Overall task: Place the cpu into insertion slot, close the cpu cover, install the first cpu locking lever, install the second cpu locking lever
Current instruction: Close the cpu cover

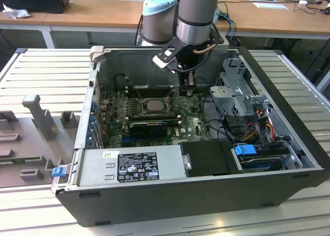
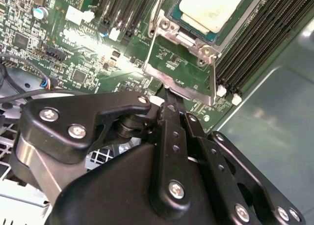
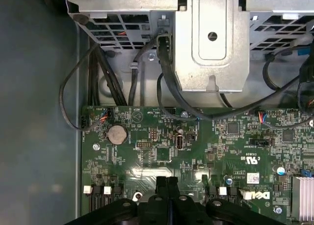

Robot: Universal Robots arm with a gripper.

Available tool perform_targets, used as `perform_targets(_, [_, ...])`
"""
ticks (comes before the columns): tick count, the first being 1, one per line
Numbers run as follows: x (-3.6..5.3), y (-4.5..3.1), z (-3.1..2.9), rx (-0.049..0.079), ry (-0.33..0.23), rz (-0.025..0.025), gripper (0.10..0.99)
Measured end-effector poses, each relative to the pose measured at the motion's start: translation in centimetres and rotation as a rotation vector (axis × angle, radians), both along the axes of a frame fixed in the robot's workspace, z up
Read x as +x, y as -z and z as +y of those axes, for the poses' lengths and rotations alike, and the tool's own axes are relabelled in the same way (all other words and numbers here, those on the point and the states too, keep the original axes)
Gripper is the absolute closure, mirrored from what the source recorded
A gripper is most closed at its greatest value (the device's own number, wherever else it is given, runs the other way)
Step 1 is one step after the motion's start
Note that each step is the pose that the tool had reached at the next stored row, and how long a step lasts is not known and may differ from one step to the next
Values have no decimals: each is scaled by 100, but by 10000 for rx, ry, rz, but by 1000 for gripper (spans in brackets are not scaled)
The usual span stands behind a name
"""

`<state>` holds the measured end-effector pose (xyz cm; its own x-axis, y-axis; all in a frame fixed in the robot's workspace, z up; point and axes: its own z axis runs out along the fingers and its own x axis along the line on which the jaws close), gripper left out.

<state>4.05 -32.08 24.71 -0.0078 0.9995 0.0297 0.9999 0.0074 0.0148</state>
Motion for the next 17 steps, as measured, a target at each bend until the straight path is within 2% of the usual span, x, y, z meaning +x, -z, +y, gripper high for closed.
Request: perform_targets(17, [-111,0,0,0,0,0,980])
